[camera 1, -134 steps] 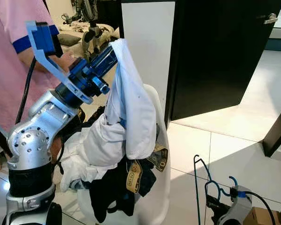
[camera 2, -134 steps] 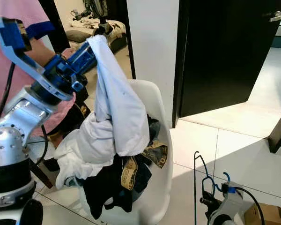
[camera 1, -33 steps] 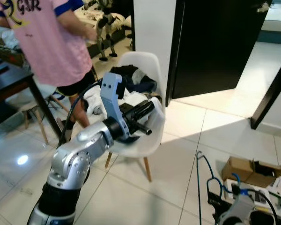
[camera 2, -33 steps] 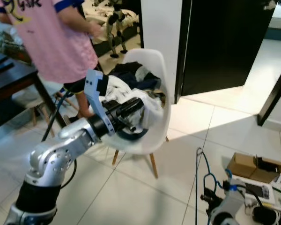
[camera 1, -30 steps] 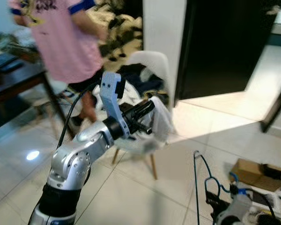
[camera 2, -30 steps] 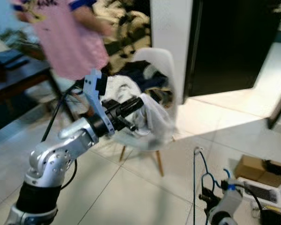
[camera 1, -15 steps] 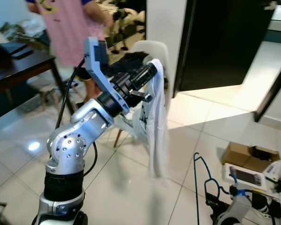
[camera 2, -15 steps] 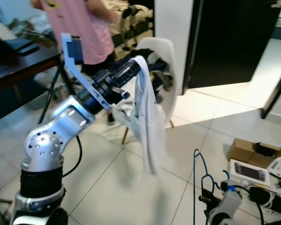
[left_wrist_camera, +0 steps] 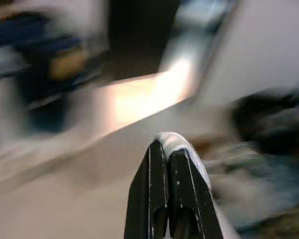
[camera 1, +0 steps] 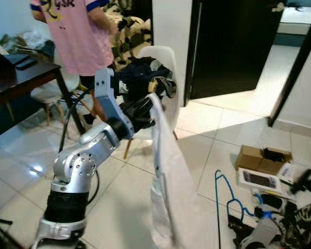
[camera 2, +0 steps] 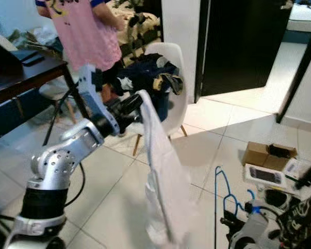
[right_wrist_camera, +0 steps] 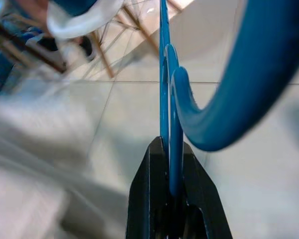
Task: Hang hanger
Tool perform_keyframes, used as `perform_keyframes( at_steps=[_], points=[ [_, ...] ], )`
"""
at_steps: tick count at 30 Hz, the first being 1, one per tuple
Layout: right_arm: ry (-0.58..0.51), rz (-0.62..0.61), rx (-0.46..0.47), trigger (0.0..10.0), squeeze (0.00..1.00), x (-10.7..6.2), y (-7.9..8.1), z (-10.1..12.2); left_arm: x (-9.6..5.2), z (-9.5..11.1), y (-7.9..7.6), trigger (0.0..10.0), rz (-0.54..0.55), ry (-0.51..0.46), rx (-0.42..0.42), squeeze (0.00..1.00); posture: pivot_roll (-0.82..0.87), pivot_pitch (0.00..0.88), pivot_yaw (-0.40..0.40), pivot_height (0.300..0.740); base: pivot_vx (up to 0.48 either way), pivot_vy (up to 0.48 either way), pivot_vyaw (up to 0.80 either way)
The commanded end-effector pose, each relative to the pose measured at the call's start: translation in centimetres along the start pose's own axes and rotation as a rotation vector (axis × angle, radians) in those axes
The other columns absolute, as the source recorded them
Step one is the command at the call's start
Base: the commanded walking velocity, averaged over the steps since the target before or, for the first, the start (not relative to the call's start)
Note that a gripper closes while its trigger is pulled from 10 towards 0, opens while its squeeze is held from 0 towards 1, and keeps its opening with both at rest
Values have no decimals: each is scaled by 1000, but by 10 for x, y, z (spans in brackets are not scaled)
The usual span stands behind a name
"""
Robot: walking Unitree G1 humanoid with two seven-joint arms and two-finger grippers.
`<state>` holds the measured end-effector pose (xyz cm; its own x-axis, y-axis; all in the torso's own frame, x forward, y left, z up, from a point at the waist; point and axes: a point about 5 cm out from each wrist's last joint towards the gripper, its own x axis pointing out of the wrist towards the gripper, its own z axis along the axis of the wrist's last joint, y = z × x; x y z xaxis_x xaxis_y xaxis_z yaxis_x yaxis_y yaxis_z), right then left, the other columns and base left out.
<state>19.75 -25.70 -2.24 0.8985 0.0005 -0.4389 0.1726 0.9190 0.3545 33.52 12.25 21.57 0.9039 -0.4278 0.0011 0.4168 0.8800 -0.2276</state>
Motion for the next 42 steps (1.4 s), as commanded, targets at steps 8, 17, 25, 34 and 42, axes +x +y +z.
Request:
perform_keyframes(
  at_steps=[8,17,25,34,42],
  points=[
    [64,14,-370,10000,0,7,-3,17,-15,-52,50,10000,134,256,346,0,-42,0,61,740,0,0,0],
    [36,47,-503,10000,0,14,2,37,-29,-99,63,10000,89,325,333,0,-39,0,56,740,0,0,0],
    [43,50,-547,10000,0,17,5,39,-35,-101,72,10000,114,292,309,0,-23,0,49,740,0,0,0],
    [34,52,-605,10000,0,21,8,50,-63,-117,123,10000,265,617,722,0,-22,0,50,740,0,0,0],
    [18,72,-625,10000,0,21,12,54,-55,-108,118,10000,258,539,402,0,-18,0,49,740,0,0,0]
  ],
)
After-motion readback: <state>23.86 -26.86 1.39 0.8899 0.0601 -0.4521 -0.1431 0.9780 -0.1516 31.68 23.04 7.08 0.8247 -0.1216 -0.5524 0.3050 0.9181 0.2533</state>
